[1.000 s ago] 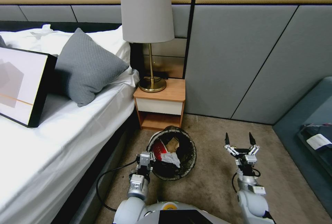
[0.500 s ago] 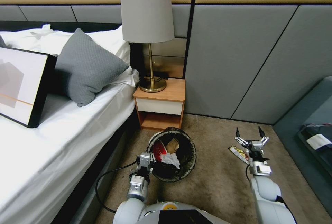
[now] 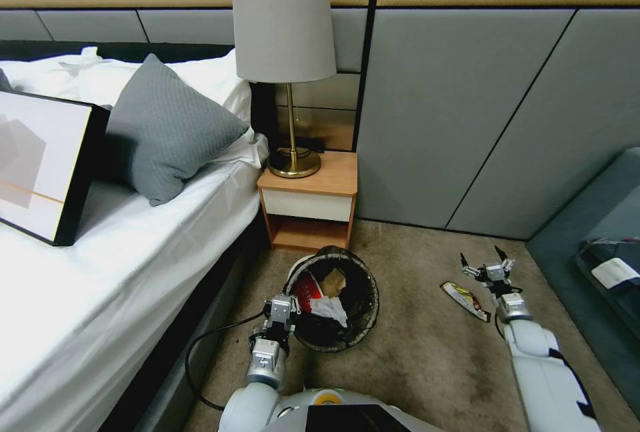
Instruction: Pick up the trash bin, then pick up the garbage from the floor and place it into the trash bin.
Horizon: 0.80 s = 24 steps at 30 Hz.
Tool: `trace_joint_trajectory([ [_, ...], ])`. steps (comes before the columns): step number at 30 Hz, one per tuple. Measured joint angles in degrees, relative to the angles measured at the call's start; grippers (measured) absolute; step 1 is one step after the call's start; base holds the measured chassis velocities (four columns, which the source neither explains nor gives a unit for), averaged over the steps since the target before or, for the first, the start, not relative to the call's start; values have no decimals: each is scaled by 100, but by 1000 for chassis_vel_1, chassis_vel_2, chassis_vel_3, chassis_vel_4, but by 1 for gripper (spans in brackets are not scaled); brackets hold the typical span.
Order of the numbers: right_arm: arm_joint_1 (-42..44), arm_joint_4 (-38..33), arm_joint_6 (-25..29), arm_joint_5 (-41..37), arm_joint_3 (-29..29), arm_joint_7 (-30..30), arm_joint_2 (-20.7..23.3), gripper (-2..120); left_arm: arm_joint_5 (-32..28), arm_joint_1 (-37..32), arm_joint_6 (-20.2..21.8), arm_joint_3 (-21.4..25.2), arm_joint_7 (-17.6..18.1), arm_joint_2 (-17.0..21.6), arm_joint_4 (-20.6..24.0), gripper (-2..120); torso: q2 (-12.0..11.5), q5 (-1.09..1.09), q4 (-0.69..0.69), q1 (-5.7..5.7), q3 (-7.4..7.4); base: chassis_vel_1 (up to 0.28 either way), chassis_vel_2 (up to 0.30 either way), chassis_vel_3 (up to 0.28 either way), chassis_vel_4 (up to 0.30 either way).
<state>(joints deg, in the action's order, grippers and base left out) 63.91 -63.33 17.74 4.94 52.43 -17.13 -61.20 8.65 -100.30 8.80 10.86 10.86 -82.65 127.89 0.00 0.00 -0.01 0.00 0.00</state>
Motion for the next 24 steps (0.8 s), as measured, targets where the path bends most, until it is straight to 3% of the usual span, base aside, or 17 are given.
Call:
trace_joint_trajectory([
  [10,-240,495,-375,460,130,-697,135,100,15,-19,0,5,5,-1,17,0,0,0,0,0,0,0,0,0,0],
  [16,-348,776,-184,863,307,-1433,164,100,18,-19,0,1,12,0,22,0,0,0,1,0,0,0,0,0,0],
  [20,-365,855,-100,994,360,-1617,167,100,24,-21,0,-5,13,0,22,0,0,0,1,0,0,0,0,0,0],
  [24,-395,1115,246,1178,507,-2099,148,100,30,-14,-2,-6,14,2,4,0,0,0,0,0,0,0,0,0,0],
])
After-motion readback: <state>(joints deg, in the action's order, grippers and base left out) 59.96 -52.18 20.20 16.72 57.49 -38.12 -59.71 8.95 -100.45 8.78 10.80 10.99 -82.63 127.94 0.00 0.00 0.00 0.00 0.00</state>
